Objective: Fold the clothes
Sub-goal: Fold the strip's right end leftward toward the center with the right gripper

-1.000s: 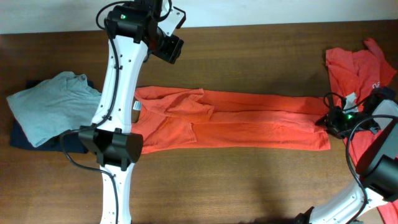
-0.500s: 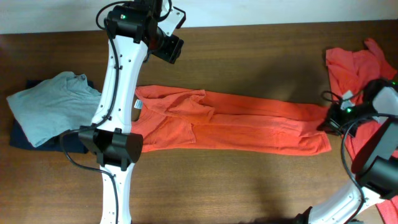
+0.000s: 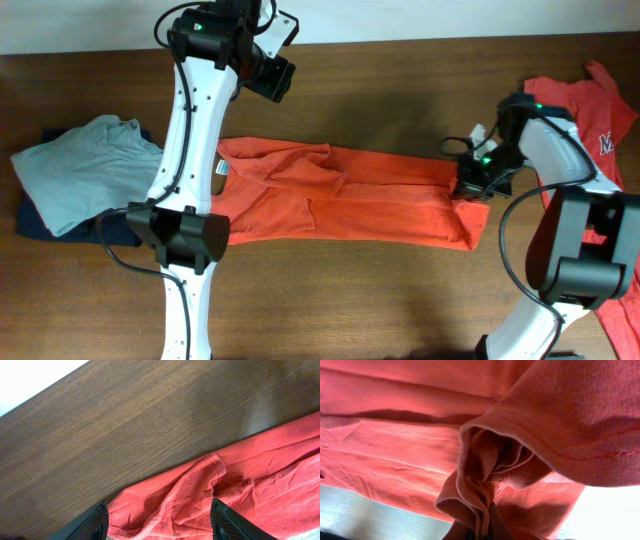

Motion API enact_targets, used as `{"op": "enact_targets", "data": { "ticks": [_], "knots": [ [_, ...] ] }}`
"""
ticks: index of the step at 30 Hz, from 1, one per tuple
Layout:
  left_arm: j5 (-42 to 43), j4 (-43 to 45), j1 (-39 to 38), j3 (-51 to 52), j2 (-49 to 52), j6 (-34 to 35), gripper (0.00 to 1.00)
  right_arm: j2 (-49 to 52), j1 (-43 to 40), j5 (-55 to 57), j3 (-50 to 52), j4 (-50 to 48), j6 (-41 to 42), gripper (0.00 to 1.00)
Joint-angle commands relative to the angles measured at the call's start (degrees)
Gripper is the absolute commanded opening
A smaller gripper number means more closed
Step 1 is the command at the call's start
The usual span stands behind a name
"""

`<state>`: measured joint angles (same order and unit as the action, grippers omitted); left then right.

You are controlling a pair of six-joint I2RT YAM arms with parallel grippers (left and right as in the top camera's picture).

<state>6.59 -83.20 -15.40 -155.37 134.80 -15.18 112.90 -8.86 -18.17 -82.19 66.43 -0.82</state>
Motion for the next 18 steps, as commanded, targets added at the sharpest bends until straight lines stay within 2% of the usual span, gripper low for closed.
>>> {"op": "enact_targets", "data": {
  "ticks": [1, 12, 18],
  "knots": [
    [-0.24, -0.09, 0.17, -0.85, -0.26, 0.59, 0.65, -1.55, 3.54, 0.87, -0.76, -0.72, 2.49, 0.04],
    [-0.24, -0.59, 0.17, -0.85, -0.26, 0.59, 0.65, -1.53, 14.08, 0.90, -0.74, -8.81, 8.90, 0.06],
    [-0.24, -1.27, 0.17, -0.85, -0.26, 0.59, 0.65, -1.53, 16.57, 0.85, -0.74, -11.02, 10.86, 0.07]
  ]
}}
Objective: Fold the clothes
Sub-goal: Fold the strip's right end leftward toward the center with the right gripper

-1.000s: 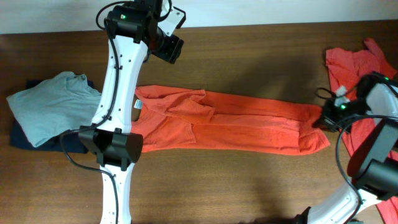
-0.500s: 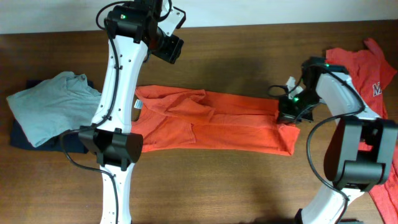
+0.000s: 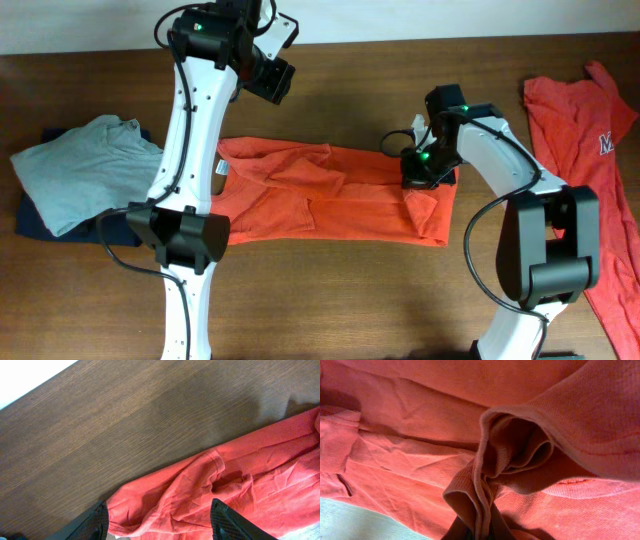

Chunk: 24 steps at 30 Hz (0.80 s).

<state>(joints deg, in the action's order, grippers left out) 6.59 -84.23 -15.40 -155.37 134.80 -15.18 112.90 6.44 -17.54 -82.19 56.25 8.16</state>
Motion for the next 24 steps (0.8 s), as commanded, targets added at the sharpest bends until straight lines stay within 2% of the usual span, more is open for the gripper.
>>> {"op": "enact_targets", "data": {
  "ticks": [1, 4, 10, 15, 18, 21, 22, 24],
  "knots": [
    [-0.22, -0.24, 0.17, -0.85, -0.26, 0.59, 0.65, -1.53, 1.57, 0.24, -0.74, -0.96, 2.05, 0.08],
    [-0.22, -0.31, 0.17, -0.85, -0.26, 0.59, 0.65, -1.53, 2.36, 0.22, -0.74, -0.22, 2.03, 0.11],
    [-0.22, -0.28, 0.17, -0.85, -0.26, 0.59, 0.65, -1.53, 2.62, -3.10, -0.74, 2.10, 1.31, 0.04],
    [-0.22, -0.26, 0.15, -0.85, -0.26, 0.59, 0.65, -1.53, 2.62, -3.67, -0.74, 2.19, 1.36, 0.05],
    [-0.22, -0.24, 0.15, -0.85, -0.26, 0.57, 0.65, -1.53, 2.64, -5.95, -0.74, 2.25, 1.25, 0.19],
    [-0.22, -0.24, 0.17, -0.85, -0.26, 0.57, 0.65, -1.55, 2.56, -15.10, -0.76, 2.58, -7.50, 0.35],
    [-0.22, -0.24, 0.17, -0.85, -0.26, 0.57, 0.65, -1.66, 2.51, -17.68, -0.76, 3.56, -12.00, 0.34],
    [-0.24, -0.22, 0.17, -0.85, -0.26, 0.57, 0.65, -1.86, 2.51, -17.84, -0.76, 4.98, -15.34, 0.34]
  ]
}}
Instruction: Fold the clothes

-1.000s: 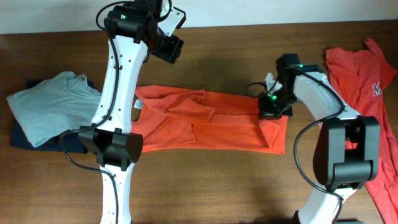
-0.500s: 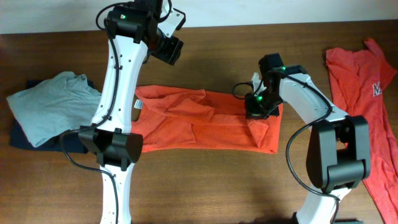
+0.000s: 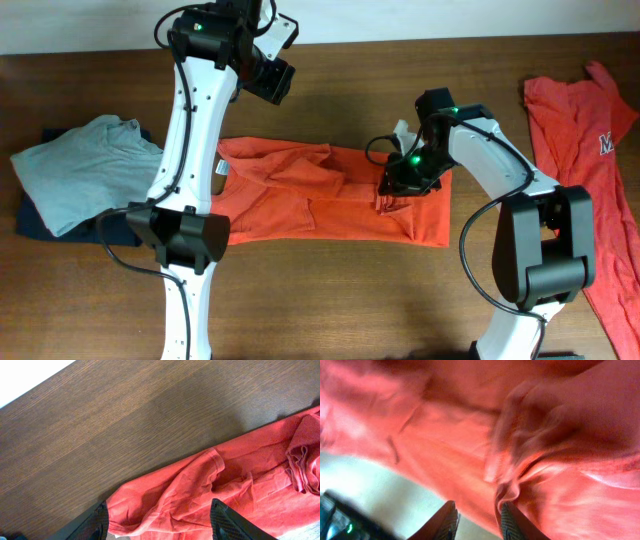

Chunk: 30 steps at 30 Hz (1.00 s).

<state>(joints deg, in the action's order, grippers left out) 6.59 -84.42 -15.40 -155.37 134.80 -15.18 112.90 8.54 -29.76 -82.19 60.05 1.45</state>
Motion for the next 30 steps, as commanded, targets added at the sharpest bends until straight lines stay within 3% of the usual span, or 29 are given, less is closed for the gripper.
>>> {"op": "enact_targets", "data": {
  "ticks": [1, 7, 9, 11, 14, 15, 16, 19, 25, 30],
  "knots": [
    [-0.24, -0.04, 0.17, -0.85, -0.26, 0.57, 0.65, -2.01, 0.39, -5.57, -0.76, 1.70, -9.31, 0.34],
    [-0.31, -0.07, 0.17, -0.85, -0.26, 0.57, 0.65, -3.28, -4.50, -5.55, -1.09, 1.53, -7.89, 0.33],
    [-0.46, -0.09, 0.17, -0.85, -0.26, 0.57, 0.65, -3.26, -7.65, -4.87, -1.09, 1.49, -4.15, 0.27],
    [-0.46, -0.20, 0.17, -0.85, -0.26, 0.59, 0.65, -3.26, -10.08, -2.45, -1.07, 1.09, 0.37, 0.11],
    [-2.56, -2.36, 0.55, -0.85, -0.26, 3.96, 0.65, -3.15, -10.38, -0.59, -1.07, 0.39, 1.18, 0.08],
    [-5.14, -4.52, 1.05, -0.85, -0.26, 5.64, 0.66, -3.15, -10.32, -0.61, -1.07, 0.46, 0.46, 0.09],
    [-7.67, -7.96, 2.16, -0.85, -0.26, 7.39, 0.65, -3.17, -10.27, -0.59, -1.07, 0.61, -0.63, 0.17],
    [-6.91, -12.31, 6.69, -0.02, -0.26, 12.09, 0.65, -3.17, -10.97, -0.59, -1.07, 0.37, -0.81, 0.29],
    [11.34, -12.31, 16.63, 7.98, -0.28, 12.55, 0.64, -3.17, -12.17, -0.63, -1.09, 2.10, -1.81, 0.30],
    [15.47, -12.31, 19.32, 21.73, -0.76, 7.65, 0.58, -3.21, -12.72, -0.66, -1.14, 3.19, -4.07, 0.30]
  ]
}}
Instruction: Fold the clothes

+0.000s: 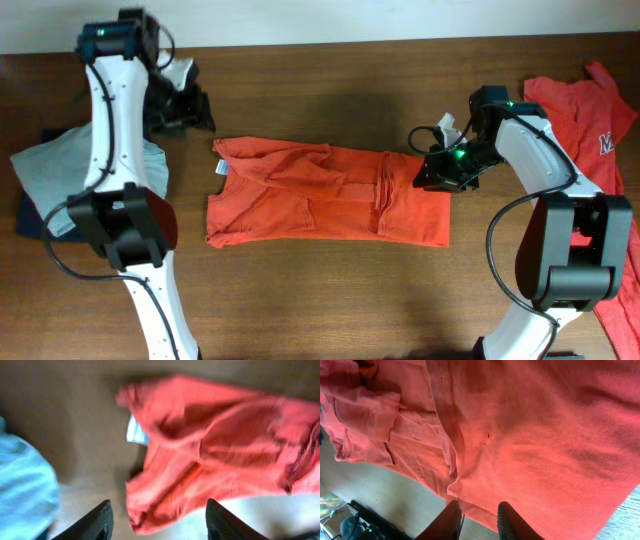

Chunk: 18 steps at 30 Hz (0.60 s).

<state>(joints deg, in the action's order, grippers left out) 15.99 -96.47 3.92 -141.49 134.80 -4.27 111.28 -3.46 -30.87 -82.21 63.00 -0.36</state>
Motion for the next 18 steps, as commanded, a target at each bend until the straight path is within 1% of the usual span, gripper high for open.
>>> {"op": "enact_targets", "data": {
  "ticks": [1, 2, 3, 5, 10, 12, 13, 15, 18],
  "knots": [
    [5.79, -0.26, -0.02, 10.40, -1.01, -3.72, 0.58, -1.66, -0.85, 0.48, -1.18, 0.24, -2.45, 0.29],
    [5.66, -0.22, -0.04, 14.78, -1.14, -5.79, 0.58, -1.86, -1.36, 0.46, -1.38, 0.24, -2.45, 0.30],
    [5.57, 0.07, 0.02, 15.91, -1.14, -6.36, 0.58, -2.21, -1.62, 0.42, -1.40, 0.11, -2.45, 0.30],
    [5.33, 3.89, 0.35, 20.17, -1.11, -6.56, 0.58, -2.97, -2.36, -0.24, -1.64, 0.02, -3.80, 0.30],
    [5.25, 13.33, 0.52, 26.71, -1.11, -6.58, 0.60, -5.90, -4.96, -0.37, -3.15, 0.37, -4.02, 0.31],
    [5.18, 16.79, 0.55, 29.40, -1.11, -6.64, 0.62, -7.15, -6.32, -0.37, -3.76, 0.96, -4.13, 0.32],
    [5.18, 18.99, 0.52, 31.06, -1.11, -7.04, 0.63, -7.76, -6.99, -0.37, -3.82, 1.11, -4.13, 0.34],
    [5.27, 22.08, 0.52, 33.31, -1.11, -7.02, 0.65, -8.50, -8.20, -0.39, -3.91, 1.33, -4.13, 0.34],
    [5.51, 26.34, 0.07, 36.81, -1.11, -7.04, 0.65, -8.87, -9.46, -0.42, -3.91, 1.40, -4.09, 0.34]
  ]
}}
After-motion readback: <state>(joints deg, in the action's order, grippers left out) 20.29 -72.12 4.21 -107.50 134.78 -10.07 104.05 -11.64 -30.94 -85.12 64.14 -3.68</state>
